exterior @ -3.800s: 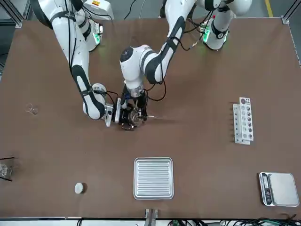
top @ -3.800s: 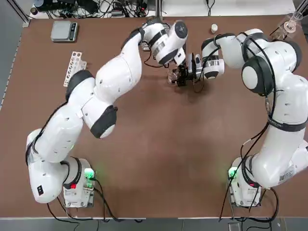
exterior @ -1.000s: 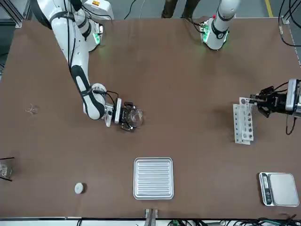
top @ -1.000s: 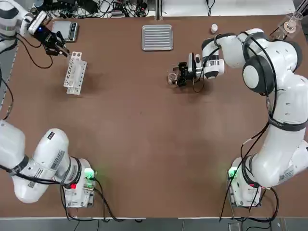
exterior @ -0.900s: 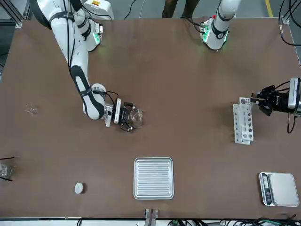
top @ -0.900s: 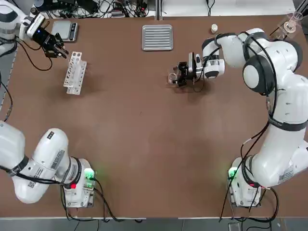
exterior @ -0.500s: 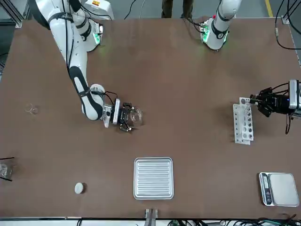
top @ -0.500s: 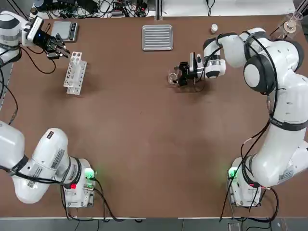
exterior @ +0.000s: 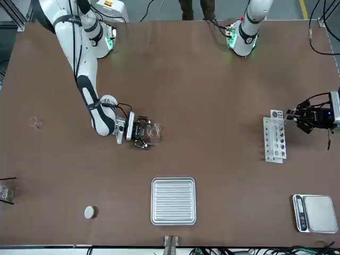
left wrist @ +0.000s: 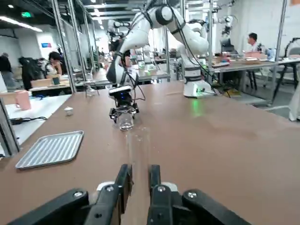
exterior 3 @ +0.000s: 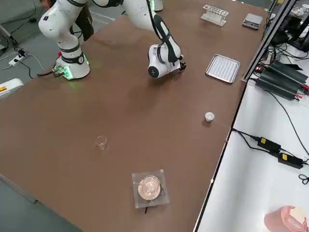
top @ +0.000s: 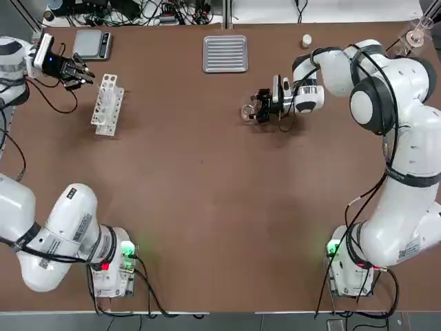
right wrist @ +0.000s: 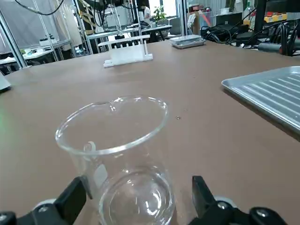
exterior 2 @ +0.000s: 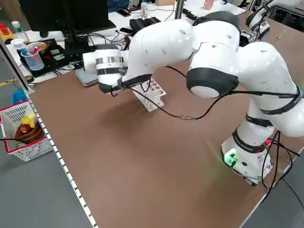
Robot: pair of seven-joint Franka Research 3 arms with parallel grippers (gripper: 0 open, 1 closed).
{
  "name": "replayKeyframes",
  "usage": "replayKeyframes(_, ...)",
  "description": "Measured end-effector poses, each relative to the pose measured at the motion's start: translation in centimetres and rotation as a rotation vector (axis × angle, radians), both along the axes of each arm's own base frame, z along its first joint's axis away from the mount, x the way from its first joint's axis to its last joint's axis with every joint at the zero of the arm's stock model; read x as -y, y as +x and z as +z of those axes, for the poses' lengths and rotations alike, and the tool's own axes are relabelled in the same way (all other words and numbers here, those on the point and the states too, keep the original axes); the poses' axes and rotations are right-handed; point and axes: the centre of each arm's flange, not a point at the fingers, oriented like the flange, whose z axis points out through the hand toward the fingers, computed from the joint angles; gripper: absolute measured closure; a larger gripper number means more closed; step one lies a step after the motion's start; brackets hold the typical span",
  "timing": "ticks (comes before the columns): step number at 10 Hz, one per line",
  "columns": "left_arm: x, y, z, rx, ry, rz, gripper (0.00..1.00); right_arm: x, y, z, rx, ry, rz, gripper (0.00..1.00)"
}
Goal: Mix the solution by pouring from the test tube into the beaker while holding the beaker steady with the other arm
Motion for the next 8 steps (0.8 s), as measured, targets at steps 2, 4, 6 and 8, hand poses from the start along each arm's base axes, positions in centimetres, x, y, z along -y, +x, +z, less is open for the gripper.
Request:
replayKeyframes(2,0.23,0.11,-0.63,0.001,-0.019,-0.001,0.78,0.06,-0.02,-0.03,-0.002,0.000,-0.001,0.00)
replayKeyframes(4,0.29,0.14,-1.17,0.003,-0.030,-0.001,0.78,0.22,-0.02,-0.07,-0.004,0.000,-0.004,0.00)
replayKeyframes(6,0.09,0.24,-1.28,0.008,-0.033,0.003,0.78,0.29,0.06,0.05,-0.005,0.013,-0.003,0.00)
replayKeyframes(8,-0.27,0.45,-1.02,0.020,-0.027,0.010,0.78,0.47,0.22,0.20,-0.003,0.023,-0.005,0.00)
